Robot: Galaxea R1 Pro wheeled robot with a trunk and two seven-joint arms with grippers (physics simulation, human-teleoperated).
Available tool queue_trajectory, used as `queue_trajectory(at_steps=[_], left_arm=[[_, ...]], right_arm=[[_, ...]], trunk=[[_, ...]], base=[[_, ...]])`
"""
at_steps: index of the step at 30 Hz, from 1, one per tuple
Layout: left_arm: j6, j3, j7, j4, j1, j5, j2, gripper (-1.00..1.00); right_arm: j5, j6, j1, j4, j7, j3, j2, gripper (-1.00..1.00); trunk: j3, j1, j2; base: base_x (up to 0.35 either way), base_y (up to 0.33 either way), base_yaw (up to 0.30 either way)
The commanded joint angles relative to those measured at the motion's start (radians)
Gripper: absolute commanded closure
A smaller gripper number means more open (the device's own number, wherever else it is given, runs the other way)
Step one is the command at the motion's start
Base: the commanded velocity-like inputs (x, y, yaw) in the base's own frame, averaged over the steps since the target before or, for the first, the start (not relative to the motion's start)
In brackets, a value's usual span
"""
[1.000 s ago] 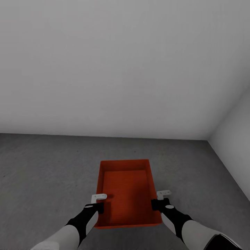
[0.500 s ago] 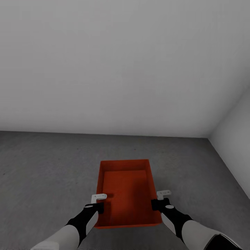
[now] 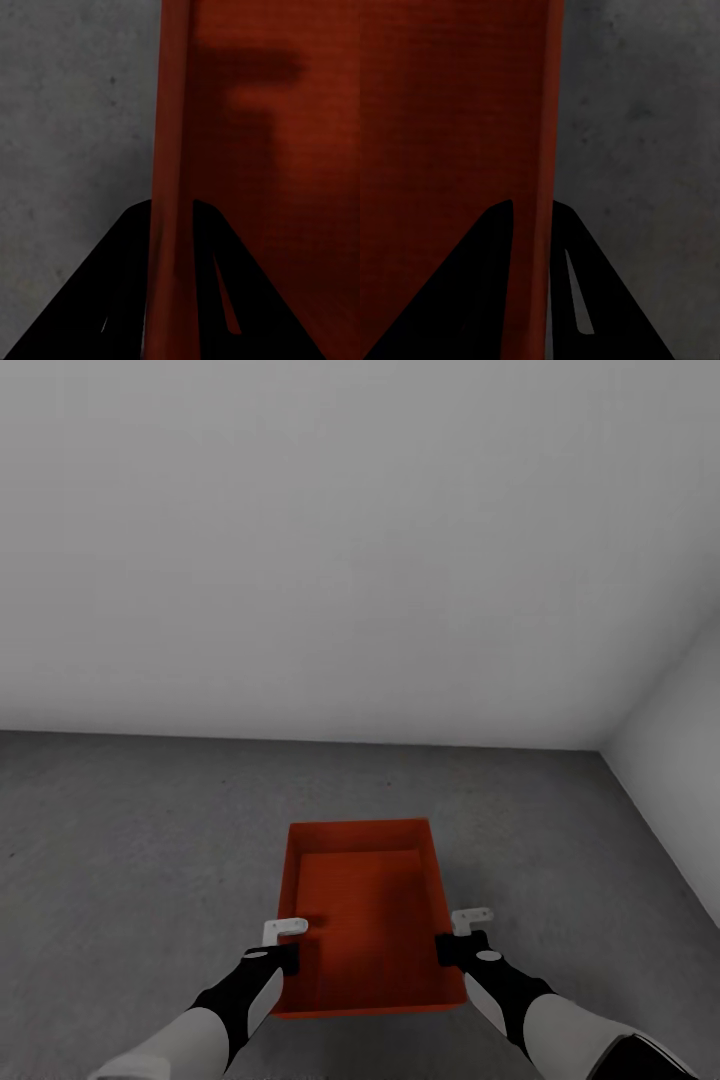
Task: Move the two storage containers from the living room to the garage. In the garage, place one container on the floor and stack the other container on top of it (either order is fine).
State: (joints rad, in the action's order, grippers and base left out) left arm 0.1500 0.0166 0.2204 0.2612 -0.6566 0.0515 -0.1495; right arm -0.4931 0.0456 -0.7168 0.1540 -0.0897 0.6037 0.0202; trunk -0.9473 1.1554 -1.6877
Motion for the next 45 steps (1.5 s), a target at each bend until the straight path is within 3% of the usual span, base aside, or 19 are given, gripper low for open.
queue_trajectory(at_steps=[1, 10, 45], left_arm=[[0.006, -0.012, 0.008, 0.006, 0.000, -0.013, 0.000, 1.00], [0.006, -0.012, 0.008, 0.006, 0.000, -0.013, 0.001, 1.00], [0.007, -0.012, 0.008, 0.006, 0.000, -0.013, -0.001, 1.00]], right_arm=[[-0.015, 0.005, -0.001, -0.016, -0.007, -0.010, -0.003, 1.00], [-0.015, 0.005, -0.001, -0.016, -0.007, -0.010, -0.003, 1.00], [-0.015, 0.005, -0.001, -0.016, -0.007, -0.010, -0.004, 1.00]], trunk=[[-0.002, 0.000, 0.000], [-0.013, 0.000, 0.000], [-0.013, 0.000, 0.000]], base=[[0.000, 0.000, 0.000], [0.000, 0.000, 0.000], [0.000, 0.000, 0.000]])
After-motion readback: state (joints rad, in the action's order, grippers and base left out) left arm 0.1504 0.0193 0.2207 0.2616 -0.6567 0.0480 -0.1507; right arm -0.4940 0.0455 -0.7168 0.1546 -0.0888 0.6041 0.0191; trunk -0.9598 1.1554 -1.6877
